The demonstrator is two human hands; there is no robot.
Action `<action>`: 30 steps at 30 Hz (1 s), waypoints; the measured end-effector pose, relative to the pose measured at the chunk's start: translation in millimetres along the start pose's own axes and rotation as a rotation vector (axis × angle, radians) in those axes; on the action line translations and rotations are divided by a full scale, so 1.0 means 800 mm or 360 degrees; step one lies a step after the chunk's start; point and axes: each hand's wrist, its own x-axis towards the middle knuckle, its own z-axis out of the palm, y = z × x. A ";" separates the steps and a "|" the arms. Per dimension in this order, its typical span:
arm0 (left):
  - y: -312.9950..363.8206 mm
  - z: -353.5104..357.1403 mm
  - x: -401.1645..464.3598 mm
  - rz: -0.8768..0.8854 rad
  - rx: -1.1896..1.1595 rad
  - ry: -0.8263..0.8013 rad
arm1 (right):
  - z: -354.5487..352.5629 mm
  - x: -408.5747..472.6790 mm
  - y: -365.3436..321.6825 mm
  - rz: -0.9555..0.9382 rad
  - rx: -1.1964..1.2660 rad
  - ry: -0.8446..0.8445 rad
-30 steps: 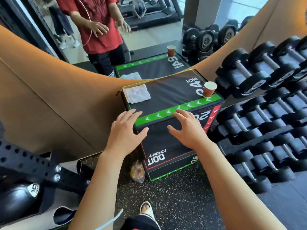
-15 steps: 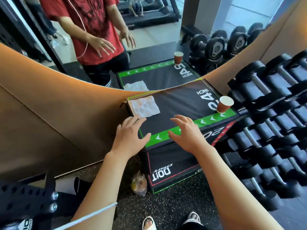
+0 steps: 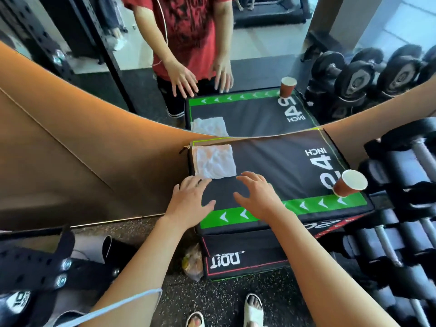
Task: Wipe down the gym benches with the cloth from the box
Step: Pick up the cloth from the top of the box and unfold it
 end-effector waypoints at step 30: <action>-0.061 0.070 0.178 0.0033 0.0097 -0.0171 | 0.082 0.194 0.031 -0.0172 -0.0374 -0.0234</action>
